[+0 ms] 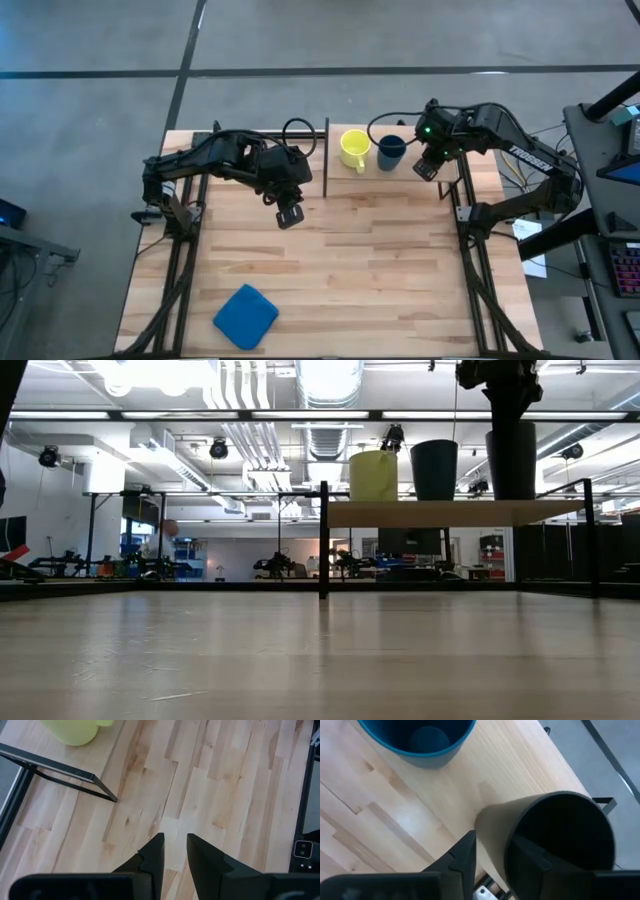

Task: Stack small to large cups/mugs on shelf
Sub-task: Put the black cup on the shelf, then return to Home Position

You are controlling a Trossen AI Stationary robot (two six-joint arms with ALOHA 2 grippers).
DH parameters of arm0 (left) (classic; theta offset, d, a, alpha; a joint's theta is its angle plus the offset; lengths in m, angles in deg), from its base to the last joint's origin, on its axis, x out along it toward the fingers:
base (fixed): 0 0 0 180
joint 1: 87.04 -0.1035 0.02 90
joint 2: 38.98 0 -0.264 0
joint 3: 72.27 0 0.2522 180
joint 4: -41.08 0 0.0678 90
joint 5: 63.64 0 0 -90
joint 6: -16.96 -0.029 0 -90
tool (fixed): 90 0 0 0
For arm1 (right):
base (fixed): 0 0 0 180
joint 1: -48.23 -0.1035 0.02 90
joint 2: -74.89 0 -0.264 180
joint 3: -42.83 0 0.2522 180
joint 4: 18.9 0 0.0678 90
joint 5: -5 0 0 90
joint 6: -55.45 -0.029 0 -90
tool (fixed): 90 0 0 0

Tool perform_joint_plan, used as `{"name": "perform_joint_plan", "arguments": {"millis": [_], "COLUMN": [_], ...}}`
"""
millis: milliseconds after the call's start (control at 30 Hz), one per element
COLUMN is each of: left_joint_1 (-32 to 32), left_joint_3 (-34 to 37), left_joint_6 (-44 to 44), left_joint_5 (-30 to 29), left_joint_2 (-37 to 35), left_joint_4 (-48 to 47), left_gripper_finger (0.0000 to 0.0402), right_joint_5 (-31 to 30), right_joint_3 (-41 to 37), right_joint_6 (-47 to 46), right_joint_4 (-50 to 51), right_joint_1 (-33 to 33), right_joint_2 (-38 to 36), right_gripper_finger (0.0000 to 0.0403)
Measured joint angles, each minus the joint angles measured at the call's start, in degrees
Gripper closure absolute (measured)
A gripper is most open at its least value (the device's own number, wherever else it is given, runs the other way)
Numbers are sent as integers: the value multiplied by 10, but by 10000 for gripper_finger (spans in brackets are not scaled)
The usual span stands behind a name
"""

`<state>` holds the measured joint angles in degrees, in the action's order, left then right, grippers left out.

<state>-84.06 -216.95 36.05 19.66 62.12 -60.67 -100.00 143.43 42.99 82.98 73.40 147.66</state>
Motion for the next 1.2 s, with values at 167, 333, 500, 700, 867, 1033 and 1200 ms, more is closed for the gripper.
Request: {"name": "perform_joint_plan", "arguments": {"millis": [167,333,500,700,867,1033,1200], "left_joint_1": [0,-3,-4,-4,-4,-4,-4], "left_joint_3": [0,0,0,0,0,0,-1], "left_joint_6": [0,0,0,0,0,0,0], "left_joint_5": [0,0,0,0,-13,-37,-45], "left_joint_2": [0,0,0,0,0,0,0], "left_joint_4": [0,0,1,1,3,5,5], "left_gripper_finger": [333,333,333,333,333,333,334], "right_joint_5": [-1,-2,-2,-2,33,85,90], "right_joint_3": [14,53,116,215,281,299,282], "right_joint_6": [11,12,11,8,-8,-6,-6], "right_joint_4": [10,19,19,19,19,18,19], "right_joint_1": [0,0,0,0,0,-1,-12], "right_joint_2": [-1,-1,-1,-3,-8,-21,-43], "right_gripper_finger": [310,312,314,322,332,341,355]}}
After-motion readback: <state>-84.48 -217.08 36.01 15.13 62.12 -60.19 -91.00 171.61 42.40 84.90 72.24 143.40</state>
